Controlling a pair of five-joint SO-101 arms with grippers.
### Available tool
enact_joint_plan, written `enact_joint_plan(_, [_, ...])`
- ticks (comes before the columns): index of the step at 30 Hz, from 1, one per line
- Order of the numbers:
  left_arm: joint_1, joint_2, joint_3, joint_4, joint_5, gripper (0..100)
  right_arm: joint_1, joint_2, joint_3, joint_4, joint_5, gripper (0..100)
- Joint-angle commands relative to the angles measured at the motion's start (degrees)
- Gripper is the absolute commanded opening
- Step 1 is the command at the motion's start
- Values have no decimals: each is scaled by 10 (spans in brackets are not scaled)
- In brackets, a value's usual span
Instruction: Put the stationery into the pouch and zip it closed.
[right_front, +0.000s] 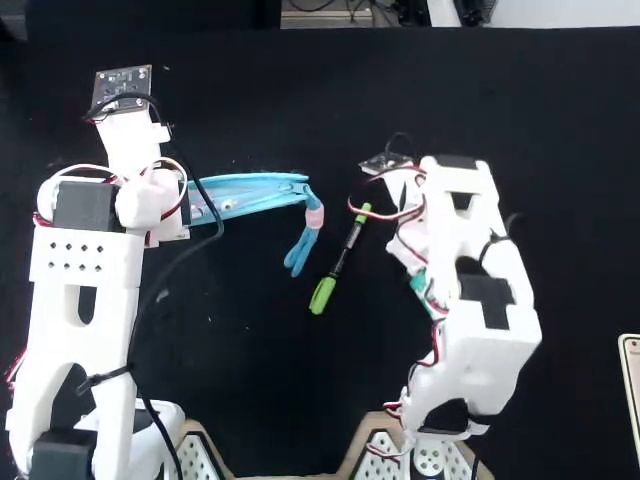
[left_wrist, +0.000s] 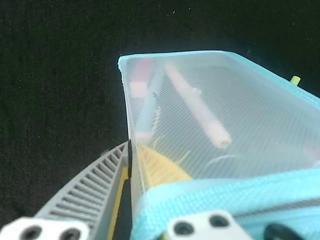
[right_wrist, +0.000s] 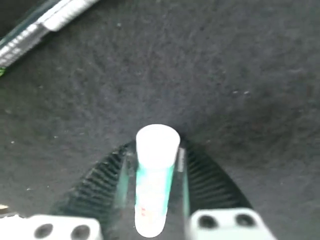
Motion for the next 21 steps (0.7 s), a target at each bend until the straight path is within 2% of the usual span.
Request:
enact_joint_plan(1, [0, 2, 27, 4, 5, 30, 8, 0, -21, 11, 4, 20])
enact_joint_plan(6, [0, 2, 27, 4, 5, 30, 9, -103, -4, 44, 2, 10])
enact_joint_plan(15, [0, 2, 27, 4, 5, 30, -35, -447, 117, 68, 0, 10])
enact_joint_plan(21, [0, 2, 27, 4, 5, 30, -117, -667, 136, 62, -102, 11])
